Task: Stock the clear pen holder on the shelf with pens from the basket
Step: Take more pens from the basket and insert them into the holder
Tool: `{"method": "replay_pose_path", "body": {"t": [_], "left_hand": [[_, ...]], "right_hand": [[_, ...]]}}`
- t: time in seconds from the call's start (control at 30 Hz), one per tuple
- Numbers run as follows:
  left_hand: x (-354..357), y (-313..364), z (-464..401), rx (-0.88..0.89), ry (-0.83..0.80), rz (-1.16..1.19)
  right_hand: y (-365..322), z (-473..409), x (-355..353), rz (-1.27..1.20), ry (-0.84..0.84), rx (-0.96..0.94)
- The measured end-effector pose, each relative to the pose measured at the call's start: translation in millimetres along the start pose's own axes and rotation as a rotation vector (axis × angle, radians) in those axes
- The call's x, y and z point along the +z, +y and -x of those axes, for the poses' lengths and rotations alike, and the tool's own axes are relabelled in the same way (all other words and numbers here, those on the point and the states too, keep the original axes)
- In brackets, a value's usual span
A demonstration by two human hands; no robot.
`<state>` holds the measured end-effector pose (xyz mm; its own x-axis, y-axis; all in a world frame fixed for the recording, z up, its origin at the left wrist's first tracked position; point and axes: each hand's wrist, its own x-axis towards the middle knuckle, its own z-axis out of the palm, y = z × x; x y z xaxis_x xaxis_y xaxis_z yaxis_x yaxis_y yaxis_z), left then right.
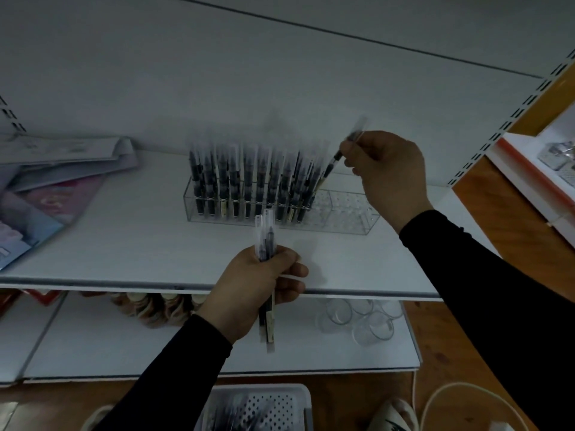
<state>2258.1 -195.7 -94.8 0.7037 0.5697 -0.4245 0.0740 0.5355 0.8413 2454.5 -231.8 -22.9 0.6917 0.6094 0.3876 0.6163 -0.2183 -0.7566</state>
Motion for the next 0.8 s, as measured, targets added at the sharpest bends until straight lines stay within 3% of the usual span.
{"method": "replay_pose_path", "body": {"t": [0.3,0.8], "left_hand": [[-0.7,0.8,0.4,-0.005,0.006,0.006],[0.0,1.2,0.2,-0.003,0.004,0.022]], "right_hand": [[-4.5,-0.2,-0.3,0.261,-0.019,-0.196],[10.1,8.7,14.0,0.257,-0.101,-0.142]]}}
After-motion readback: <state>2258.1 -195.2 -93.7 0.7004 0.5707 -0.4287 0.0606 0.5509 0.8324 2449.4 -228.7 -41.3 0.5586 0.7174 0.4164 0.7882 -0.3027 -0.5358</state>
